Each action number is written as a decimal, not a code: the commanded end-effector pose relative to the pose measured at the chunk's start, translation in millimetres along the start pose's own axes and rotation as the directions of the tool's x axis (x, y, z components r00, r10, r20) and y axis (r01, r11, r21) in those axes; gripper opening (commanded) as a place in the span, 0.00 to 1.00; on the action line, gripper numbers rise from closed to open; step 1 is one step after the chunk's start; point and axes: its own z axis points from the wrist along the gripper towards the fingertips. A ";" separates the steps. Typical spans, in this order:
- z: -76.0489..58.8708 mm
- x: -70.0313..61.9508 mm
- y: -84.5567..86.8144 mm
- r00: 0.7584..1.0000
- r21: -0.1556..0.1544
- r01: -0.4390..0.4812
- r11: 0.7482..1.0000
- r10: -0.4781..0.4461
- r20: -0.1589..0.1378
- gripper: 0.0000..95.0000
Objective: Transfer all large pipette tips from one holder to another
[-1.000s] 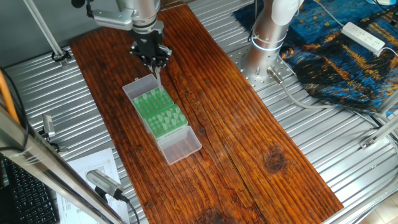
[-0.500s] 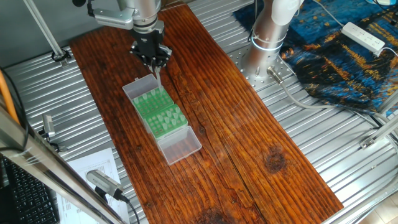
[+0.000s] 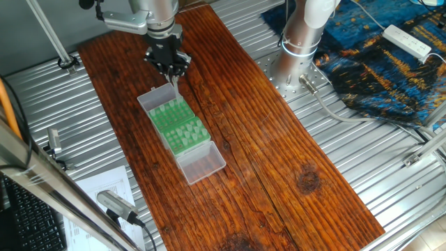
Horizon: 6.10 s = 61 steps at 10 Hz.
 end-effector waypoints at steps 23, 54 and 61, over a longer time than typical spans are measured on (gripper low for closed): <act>52.3 -98.1 23.0 0.993 -0.039 -0.119 0.992 0.120 0.020 0.20; 128.4 -127.0 50.1 0.987 -0.016 -0.154 0.988 0.155 0.042 0.20; 130.5 -127.1 49.6 0.986 -0.015 -0.161 0.987 0.162 0.040 0.20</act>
